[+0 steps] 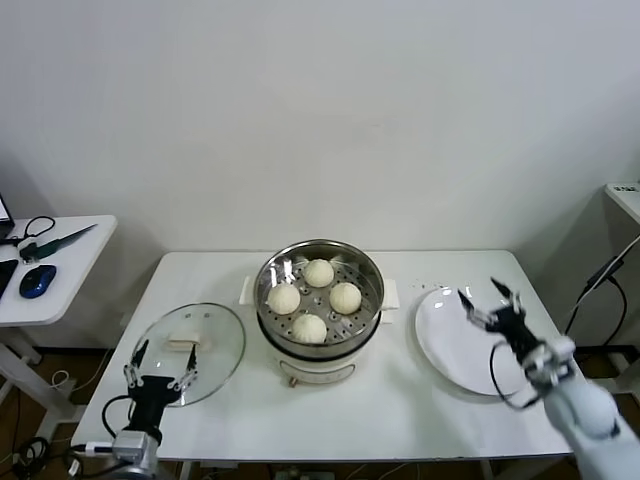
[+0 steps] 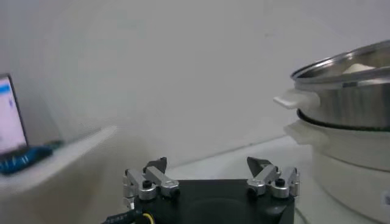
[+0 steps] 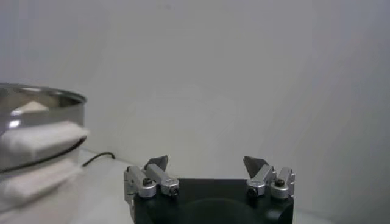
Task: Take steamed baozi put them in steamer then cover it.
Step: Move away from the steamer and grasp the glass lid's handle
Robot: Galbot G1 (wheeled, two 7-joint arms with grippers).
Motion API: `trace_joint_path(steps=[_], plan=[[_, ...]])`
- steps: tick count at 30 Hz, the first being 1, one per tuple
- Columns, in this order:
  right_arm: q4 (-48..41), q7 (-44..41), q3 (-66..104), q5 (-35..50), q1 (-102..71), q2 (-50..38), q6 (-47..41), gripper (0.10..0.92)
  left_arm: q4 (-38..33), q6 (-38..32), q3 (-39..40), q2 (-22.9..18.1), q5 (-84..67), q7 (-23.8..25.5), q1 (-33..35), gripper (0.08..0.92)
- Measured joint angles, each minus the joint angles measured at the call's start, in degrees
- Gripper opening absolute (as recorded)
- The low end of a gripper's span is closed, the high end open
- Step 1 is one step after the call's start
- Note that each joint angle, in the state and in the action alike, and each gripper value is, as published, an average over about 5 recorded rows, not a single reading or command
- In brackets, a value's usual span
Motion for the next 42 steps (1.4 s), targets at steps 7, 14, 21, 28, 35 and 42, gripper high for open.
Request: trace_joint_path(steps=[7, 14, 21, 28, 35, 42], plan=[[-0.16, -0.32, 4.46, -2.84, -7.13, 8.80, 7.56, 0.823, 1.88, -1.95, -0.43, 1.98, 17.56, -6.94, -0.17, 0.823], [-0.20, -0.23, 5.97, -4.83, -9.78, 15.07, 11.77, 0.823, 6.60, -2.34, 0.46, 3.82, 41.21, -12.94, -1.07, 0.823], [0.10, 0.20, 7.05, -6.04, -11.90, 18.61, 14.49, 0.823, 13.20, -2.37, 1.17, 4.23, 58.53, -16.86, -3.36, 0.823], [0.32, 0.64, 7.84, -6.47, -13.42, 20.72, 16.32, 0.823, 19.40, -1.97, 1.83, 4.24, 67.20, -18.61, -6.56, 0.823], [0.08, 0.79, 8.23, -6.59, -14.79, 21.99, 17.83, 0.823, 24.38, -1.14, 2.54, 4.10, 71.83, -19.32, -10.62, 0.823], [-0.75, 0.87, 8.42, -6.62, -15.70, 22.74, 19.31, 0.823, 28.56, -0.13, 3.33, 4.09, 73.52, -19.28, -15.07, 0.823]])
